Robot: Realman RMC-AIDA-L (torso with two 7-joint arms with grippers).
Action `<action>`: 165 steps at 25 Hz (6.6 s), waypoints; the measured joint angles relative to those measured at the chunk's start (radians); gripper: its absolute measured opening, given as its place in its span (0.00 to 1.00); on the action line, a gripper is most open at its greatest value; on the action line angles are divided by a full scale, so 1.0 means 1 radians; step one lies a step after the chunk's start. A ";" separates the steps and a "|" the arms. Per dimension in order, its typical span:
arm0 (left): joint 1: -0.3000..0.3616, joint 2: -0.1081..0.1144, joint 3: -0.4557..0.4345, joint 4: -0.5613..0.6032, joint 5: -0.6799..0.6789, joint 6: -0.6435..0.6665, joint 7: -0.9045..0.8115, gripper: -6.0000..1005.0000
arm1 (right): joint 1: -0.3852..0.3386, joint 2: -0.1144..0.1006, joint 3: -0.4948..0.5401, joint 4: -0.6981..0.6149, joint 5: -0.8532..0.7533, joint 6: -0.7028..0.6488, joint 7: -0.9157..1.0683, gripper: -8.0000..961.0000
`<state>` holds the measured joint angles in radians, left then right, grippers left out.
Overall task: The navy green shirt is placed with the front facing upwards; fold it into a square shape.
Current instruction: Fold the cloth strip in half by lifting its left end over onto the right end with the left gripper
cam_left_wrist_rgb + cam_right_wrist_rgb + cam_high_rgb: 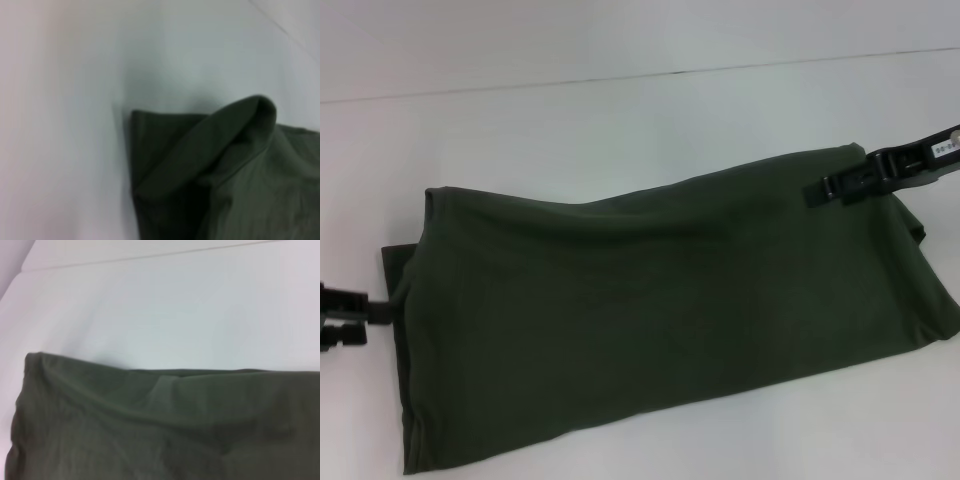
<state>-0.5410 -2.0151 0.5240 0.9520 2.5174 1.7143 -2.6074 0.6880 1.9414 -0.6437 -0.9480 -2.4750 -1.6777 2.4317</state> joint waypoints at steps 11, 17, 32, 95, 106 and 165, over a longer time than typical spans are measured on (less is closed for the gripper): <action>-0.007 0.019 0.024 -0.047 0.102 0.076 0.006 0.47 | -0.005 -0.039 0.017 -0.005 -0.004 -0.015 0.086 0.83; -0.032 0.019 0.059 -0.071 0.102 0.026 0.005 0.47 | -0.005 -0.042 0.017 0.000 -0.004 -0.004 0.085 0.83; -0.044 0.007 0.081 -0.091 0.081 -0.074 0.036 0.55 | -0.025 -0.049 0.021 0.002 0.000 -0.003 0.081 0.83; -0.064 -0.010 0.103 -0.166 0.100 -0.101 -0.068 0.70 | -0.035 -0.053 0.049 0.002 0.001 -0.005 0.079 0.83; -0.065 -0.010 0.109 -0.167 0.101 -0.111 -0.073 0.70 | -0.041 -0.053 0.049 0.002 0.001 -0.007 0.080 0.83; -0.121 -0.030 0.108 -0.213 0.123 -0.137 -0.060 0.70 | -0.044 -0.054 0.049 0.009 0.002 -0.013 0.079 0.83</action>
<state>-0.6617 -2.0447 0.6319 0.7394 2.6404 1.5772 -2.6675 0.6437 1.8877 -0.5952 -0.9394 -2.4728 -1.6905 2.5110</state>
